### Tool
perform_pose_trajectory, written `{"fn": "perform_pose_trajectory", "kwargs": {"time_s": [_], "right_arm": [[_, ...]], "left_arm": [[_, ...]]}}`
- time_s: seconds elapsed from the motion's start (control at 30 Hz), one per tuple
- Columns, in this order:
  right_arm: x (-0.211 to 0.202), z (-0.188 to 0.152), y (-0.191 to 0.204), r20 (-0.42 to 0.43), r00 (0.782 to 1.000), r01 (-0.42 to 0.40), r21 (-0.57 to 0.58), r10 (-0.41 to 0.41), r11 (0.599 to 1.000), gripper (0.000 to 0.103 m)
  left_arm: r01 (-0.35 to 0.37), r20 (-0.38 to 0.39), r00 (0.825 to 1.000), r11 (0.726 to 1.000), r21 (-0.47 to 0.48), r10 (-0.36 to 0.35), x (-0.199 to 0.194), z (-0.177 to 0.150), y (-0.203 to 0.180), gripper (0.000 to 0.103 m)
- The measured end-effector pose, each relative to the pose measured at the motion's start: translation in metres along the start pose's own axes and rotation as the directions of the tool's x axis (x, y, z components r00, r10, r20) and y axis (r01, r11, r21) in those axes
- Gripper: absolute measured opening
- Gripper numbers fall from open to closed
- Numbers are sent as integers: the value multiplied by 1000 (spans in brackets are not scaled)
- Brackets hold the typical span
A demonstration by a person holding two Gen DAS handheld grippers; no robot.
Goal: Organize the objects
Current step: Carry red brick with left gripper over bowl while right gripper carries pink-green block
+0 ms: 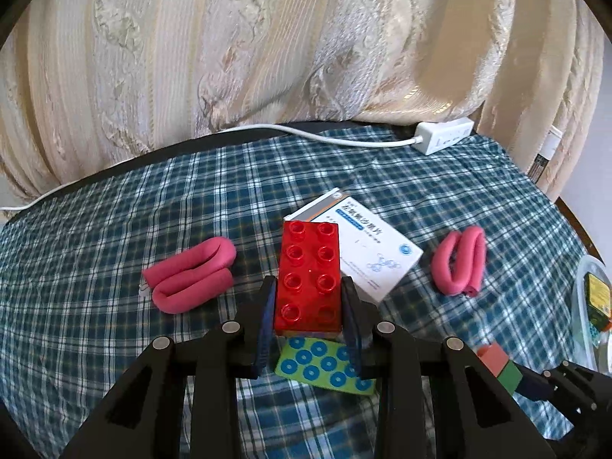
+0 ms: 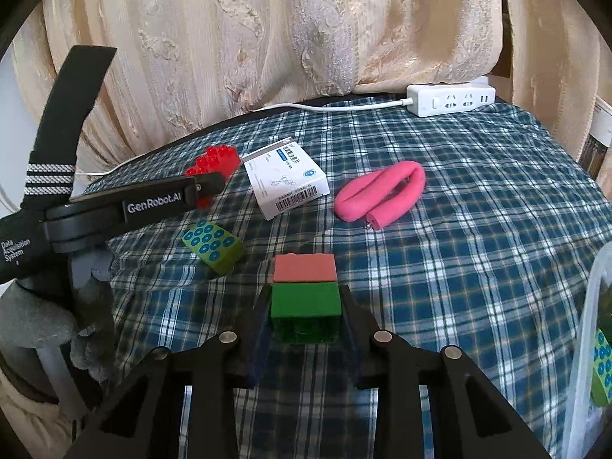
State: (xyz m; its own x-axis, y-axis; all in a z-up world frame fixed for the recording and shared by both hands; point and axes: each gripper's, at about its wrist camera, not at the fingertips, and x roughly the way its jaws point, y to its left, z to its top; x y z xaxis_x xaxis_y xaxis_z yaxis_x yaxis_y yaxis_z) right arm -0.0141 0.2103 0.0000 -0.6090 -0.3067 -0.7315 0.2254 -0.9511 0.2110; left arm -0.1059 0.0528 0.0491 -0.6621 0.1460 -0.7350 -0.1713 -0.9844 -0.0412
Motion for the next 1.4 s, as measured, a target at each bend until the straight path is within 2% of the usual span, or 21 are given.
{"fn": "perform_pose_trajectory", "kwargs": {"time_s": [0.3, 0.67, 1.03, 1.4], "right_arm": [[-17, -10, -7, 15, 1000, 5, 24, -5, 1000, 33], [-55, -21, -21, 74, 997, 14, 63, -19, 998, 33], [-106, -34, -65, 152, 985, 62, 163, -87, 985, 33], [-141, -51, -115, 191, 966, 120, 268, -175, 956, 33]], "left_arm": [[30, 19, 999, 999, 22, -31, -20, -4, -14, 33], [69, 28, 997, 996, 58, -70, -38, -11, -37, 33], [118, 32, 992, 987, 113, -122, -53, -19, -76, 33], [171, 20, 984, 969, 177, -177, -67, -29, -120, 33]]}}
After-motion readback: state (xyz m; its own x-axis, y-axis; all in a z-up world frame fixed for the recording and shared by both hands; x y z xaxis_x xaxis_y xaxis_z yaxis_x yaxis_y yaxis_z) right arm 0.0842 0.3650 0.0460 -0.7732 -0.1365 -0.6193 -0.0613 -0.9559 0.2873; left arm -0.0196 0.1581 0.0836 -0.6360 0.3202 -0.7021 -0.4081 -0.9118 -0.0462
